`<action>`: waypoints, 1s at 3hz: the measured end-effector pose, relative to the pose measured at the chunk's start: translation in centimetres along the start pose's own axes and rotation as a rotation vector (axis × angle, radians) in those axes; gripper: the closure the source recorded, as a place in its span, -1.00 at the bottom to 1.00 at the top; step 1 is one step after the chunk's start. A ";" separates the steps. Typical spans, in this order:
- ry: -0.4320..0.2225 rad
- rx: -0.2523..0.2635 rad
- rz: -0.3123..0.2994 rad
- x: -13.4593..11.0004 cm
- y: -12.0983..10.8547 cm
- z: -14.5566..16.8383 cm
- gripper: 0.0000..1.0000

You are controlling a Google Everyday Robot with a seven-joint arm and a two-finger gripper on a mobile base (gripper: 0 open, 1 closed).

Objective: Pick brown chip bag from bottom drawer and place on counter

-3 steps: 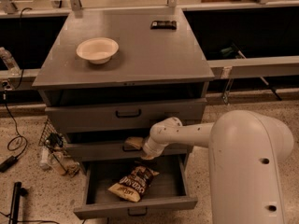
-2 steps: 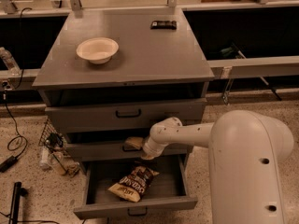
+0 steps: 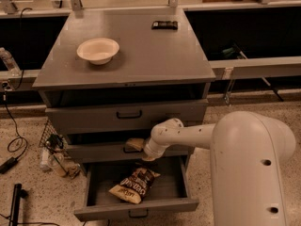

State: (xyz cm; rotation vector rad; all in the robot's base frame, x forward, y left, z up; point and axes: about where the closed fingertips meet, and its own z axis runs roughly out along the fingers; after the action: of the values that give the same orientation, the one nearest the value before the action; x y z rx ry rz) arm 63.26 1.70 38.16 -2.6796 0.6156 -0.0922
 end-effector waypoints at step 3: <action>0.000 0.000 0.000 0.0 0.0 0.0 -1.00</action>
Offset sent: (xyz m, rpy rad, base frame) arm -0.0043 -0.0061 0.0368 0.0555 -0.1203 -0.0875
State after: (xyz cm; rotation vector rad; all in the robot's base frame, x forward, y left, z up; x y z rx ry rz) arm 63.26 1.70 38.16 -2.6795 0.6157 -0.0924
